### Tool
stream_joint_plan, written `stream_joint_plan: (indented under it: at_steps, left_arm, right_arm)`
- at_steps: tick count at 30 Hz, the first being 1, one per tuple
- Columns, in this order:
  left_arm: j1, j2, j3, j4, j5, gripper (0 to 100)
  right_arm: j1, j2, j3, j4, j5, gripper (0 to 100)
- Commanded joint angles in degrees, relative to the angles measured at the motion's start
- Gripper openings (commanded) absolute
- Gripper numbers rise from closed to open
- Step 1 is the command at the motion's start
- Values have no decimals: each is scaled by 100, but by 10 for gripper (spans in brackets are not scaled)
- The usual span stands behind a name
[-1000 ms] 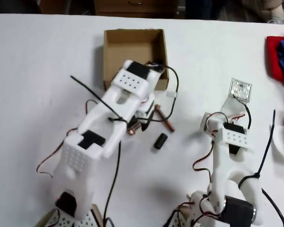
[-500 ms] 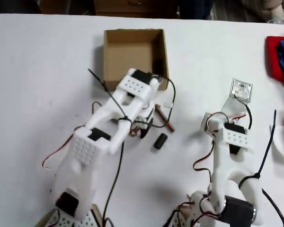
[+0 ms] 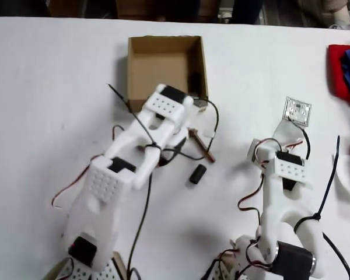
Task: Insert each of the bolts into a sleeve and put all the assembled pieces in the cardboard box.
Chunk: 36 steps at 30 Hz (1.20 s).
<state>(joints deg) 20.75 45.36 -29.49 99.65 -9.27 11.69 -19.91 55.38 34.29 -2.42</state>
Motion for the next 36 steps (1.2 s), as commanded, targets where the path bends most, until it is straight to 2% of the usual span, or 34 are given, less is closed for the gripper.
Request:
stream_joint_plan:
  at_steps: [1, 10, 12, 17, 20, 22, 24, 31, 36]
  left_arm:
    - [-273, -132, -365, 220, -844, 24]
    - [-1037, -1626, -356, 264, -4167, 24]
    - [-1099, -2057, -224, 264, -5301, 24]
    - [-1319, -2910, 1191, 255, -9152, 24]
    - [-1547, -3121, 2413, 220, -10690, 25]
    - [-1679, -3138, 2958, 193, -11068, 25]
    - [-1855, -3138, 3248, -18, -11086, 26]
    - [-2198, -3130, 3336, -651, -11077, 26]
    - [-2215, -3121, 3451, -668, -11077, 26]
  right_arm:
    - [48, -57, -316, -4, -53, 21]
    - [48, -57, -316, -4, -53, 21]
    - [40, -57, -316, -4, -53, 21]
    - [40, -57, -316, -4, -53, 21]
    - [48, -57, -316, -4, -53, 21]
    - [48, -57, -316, -4, -53, 21]
    - [48, -57, -316, -4, -53, 21]
    - [13, -57, -316, -13, -53, 21]
    - [13, -57, -316, -13, -53, 21]
